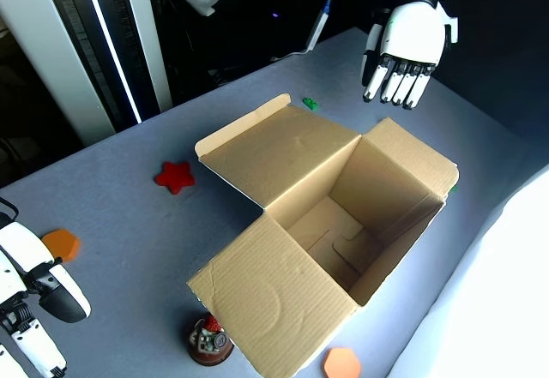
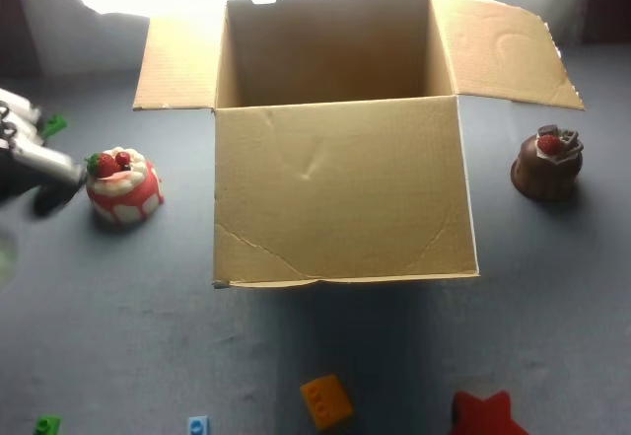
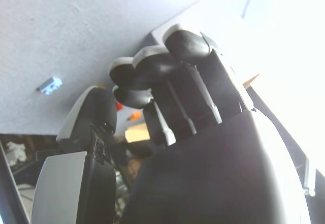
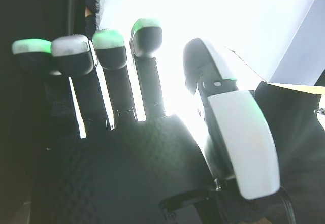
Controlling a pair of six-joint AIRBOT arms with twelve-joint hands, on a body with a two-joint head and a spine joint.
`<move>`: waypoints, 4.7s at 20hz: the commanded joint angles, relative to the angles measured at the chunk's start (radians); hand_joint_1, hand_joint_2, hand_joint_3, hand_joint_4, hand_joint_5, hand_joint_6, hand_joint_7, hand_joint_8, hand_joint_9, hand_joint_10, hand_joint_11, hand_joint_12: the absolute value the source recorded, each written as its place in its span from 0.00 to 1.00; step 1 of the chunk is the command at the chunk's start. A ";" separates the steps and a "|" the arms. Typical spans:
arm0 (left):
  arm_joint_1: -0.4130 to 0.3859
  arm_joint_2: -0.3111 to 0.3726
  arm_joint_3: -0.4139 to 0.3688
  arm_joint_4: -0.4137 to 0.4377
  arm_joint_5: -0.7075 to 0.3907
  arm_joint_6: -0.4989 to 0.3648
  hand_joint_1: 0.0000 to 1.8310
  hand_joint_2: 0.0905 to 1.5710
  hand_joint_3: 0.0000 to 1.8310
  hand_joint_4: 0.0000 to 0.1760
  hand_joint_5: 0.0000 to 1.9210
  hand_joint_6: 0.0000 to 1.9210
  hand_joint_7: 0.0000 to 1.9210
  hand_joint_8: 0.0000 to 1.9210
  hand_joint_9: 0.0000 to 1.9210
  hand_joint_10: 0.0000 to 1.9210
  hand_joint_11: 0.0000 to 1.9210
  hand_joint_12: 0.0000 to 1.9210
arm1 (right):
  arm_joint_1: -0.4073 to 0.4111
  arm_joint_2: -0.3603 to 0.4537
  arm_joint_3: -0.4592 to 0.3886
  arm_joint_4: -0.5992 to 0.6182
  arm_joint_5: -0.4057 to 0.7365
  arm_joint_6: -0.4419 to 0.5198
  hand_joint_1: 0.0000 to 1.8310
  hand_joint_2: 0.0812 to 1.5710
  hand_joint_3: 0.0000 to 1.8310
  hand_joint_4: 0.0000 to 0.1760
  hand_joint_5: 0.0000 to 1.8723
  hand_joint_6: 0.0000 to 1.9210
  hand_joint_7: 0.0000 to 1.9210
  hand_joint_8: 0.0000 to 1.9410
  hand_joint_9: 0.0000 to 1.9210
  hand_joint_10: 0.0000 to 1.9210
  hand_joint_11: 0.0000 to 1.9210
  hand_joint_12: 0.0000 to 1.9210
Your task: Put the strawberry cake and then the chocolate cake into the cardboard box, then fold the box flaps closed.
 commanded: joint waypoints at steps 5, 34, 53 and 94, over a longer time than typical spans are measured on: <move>0.014 0.000 0.028 -0.064 -0.046 0.002 0.11 0.67 0.00 0.39 0.05 0.00 0.04 0.00 0.05 0.00 0.00 0.23 | 0.011 0.012 0.004 -0.030 0.122 -0.008 0.00 0.69 0.00 0.00 0.07 0.00 0.09 0.00 0.06 0.00 0.00 0.11; -0.063 -0.109 0.069 0.102 0.004 -0.082 0.62 0.65 0.00 0.42 0.00 0.00 0.02 0.00 0.04 0.00 0.00 0.26 | 0.023 -0.032 0.117 -0.338 0.019 0.705 0.59 0.64 0.00 0.16 0.02 0.00 0.01 0.00 0.00 0.00 0.00 0.00; -0.033 -0.407 0.402 0.094 0.024 -0.090 0.63 0.63 0.00 0.47 0.00 0.00 0.01 0.00 0.01 0.00 0.00 0.16 | 0.075 0.001 0.023 -0.242 -0.018 0.292 0.57 0.67 0.00 0.09 0.00 0.00 0.01 0.00 0.00 0.00 0.00 0.00; 0.015 -0.497 0.531 0.086 0.015 -0.096 0.68 0.90 0.00 0.00 0.26 0.90 0.18 0.97 0.22 1.00 0.16 1.00 | 0.074 0.001 0.003 -0.242 -0.024 0.292 0.59 0.66 0.00 0.14 0.01 0.00 0.02 0.01 0.00 0.00 0.00 0.00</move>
